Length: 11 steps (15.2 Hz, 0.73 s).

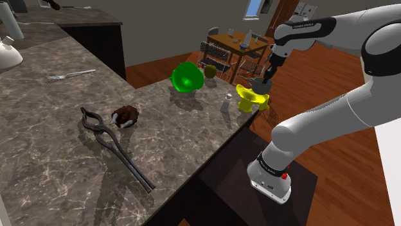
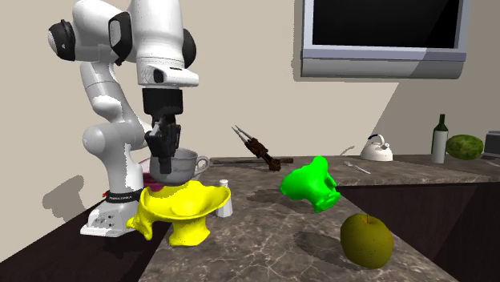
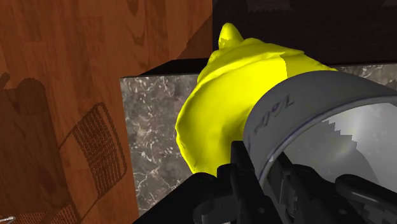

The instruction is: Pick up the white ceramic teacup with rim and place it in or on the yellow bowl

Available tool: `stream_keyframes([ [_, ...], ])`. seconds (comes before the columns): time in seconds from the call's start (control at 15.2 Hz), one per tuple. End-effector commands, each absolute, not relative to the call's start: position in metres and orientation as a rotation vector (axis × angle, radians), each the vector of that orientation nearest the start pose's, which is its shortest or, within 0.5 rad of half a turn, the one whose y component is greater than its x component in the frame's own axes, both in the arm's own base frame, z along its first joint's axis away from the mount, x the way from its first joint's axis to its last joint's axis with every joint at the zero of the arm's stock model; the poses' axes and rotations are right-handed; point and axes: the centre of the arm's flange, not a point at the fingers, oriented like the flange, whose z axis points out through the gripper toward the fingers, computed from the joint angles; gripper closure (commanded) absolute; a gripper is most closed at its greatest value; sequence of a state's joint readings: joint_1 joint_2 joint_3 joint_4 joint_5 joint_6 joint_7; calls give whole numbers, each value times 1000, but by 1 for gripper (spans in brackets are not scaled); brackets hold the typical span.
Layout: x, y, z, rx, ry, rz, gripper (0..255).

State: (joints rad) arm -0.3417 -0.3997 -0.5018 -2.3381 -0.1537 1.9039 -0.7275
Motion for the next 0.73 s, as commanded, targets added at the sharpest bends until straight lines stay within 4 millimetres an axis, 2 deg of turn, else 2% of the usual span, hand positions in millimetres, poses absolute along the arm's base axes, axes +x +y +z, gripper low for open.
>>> stream_keyframes([
  [0.0, 272, -338, 462, -3058, 29, 33, 255],
  [0.13, 272, -338, 462, -3058, 29, 33, 255],
  [0.2, 272, -338, 462, -3058, 29, 33, 0],
  [0.53, 272, -338, 462, -3058, 29, 33, 0],
  [0.66, 273, -340, 489, -3058, 29, 33, 0],
])
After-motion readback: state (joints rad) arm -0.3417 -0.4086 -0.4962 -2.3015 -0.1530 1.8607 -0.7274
